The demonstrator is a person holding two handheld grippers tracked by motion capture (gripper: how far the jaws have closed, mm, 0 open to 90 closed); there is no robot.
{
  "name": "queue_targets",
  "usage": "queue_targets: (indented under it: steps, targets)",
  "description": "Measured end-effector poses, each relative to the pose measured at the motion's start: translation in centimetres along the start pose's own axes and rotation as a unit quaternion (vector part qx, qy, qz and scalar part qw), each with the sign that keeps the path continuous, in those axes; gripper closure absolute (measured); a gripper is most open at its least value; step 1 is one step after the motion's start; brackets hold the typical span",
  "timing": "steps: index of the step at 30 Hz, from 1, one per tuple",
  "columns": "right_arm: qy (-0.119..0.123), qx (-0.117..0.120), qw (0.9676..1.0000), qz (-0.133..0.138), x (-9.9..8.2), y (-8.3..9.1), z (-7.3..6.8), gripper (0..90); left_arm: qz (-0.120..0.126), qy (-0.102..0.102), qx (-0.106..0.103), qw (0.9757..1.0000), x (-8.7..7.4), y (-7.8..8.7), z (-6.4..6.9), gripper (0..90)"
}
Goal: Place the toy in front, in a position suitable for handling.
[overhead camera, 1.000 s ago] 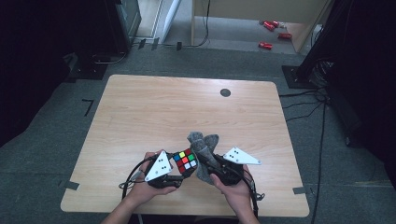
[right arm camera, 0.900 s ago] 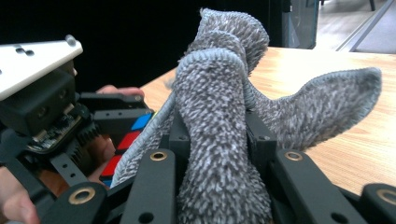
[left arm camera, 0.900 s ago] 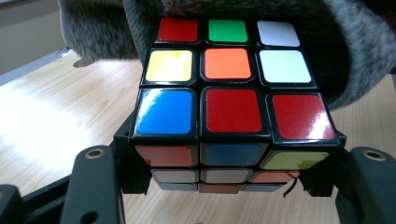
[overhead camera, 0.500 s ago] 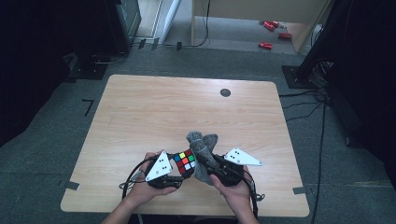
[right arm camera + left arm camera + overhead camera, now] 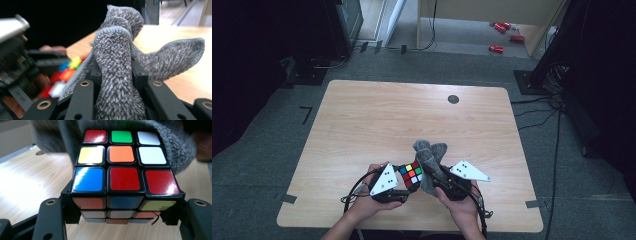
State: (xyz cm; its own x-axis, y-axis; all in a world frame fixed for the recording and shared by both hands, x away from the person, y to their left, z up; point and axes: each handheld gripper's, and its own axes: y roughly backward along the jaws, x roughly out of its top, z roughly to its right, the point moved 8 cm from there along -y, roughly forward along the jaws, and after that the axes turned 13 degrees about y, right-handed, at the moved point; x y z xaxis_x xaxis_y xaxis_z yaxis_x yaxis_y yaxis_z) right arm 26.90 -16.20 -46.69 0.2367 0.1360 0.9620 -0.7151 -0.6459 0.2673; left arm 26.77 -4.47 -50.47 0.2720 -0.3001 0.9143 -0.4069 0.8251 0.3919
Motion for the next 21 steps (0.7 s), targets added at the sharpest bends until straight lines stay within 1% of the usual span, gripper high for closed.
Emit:
queue_targets:
  steps: [2, 3, 6, 8, 9, 10, 12, 15, 17, 18, 21]
  targets:
    - [0.009, -0.002, 1.0000, 0.002, 0.3, 0.1, -0.3, 70.5, 0.006, -0.001, 0.000, 1.0000, 0.2, 0.0, 0.2, 34.3]
    - [0.009, -0.004, 1.0000, 0.000, 0.1, 0.0, -0.2, 70.5, 0.008, -0.002, 0.000, 1.0000, 0.3, 0.2, 0.2, 34.3]
    - [-0.016, -0.003, 0.9998, -0.014, -1.0, -0.5, 0.2, 70.7, 0.022, 0.005, -0.004, 0.9997, 0.7, 0.6, 0.0, 34.3]
    - [-0.014, -0.013, 0.9992, -0.034, -1.8, -0.9, 0.4, 70.6, 0.028, 0.012, -0.004, 0.9995, 0.9, 0.8, -0.1, 34.3]
    - [-0.013, -0.015, 0.9992, -0.035, -1.9, -1.0, 0.4, 70.6, 0.027, 0.012, -0.004, 0.9996, 0.8, 0.8, -0.2, 34.3]
    - [-0.014, -0.014, 0.9992, -0.034, -1.8, -0.9, 0.5, 70.4, 0.024, 0.012, -0.002, 0.9996, 0.8, 0.7, -0.3, 34.3]
    - [-0.015, -0.012, 0.9996, -0.021, -1.1, -0.6, 0.5, 69.9, 0.017, 0.010, -0.003, 0.9998, 0.5, 0.5, -0.3, 34.3]
    - [-0.018, -0.007, 0.9998, 0.006, 0.3, 0.2, 0.3, 69.5, 0.010, 0.001, -0.002, 1.0000, 0.3, 0.2, 0.0, 34.3]
    - [-0.010, -0.009, 0.9999, 0.008, 0.5, 0.3, -0.1, 69.4, 0.013, 0.002, -0.004, 0.9999, 0.5, 0.2, 0.2, 34.3]
    - [-0.010, -0.006, 0.9999, 0.004, 0.4, 0.2, -0.2, 69.4, 0.014, 0.001, -0.004, 0.9999, 0.6, 0.3, 0.2, 34.3]
    - [-0.020, -0.009, 0.9997, -0.006, -0.5, -0.2, 0.0, 69.6, 0.018, 0.002, -0.005, 0.9998, 0.6, 0.5, 0.2, 34.3]
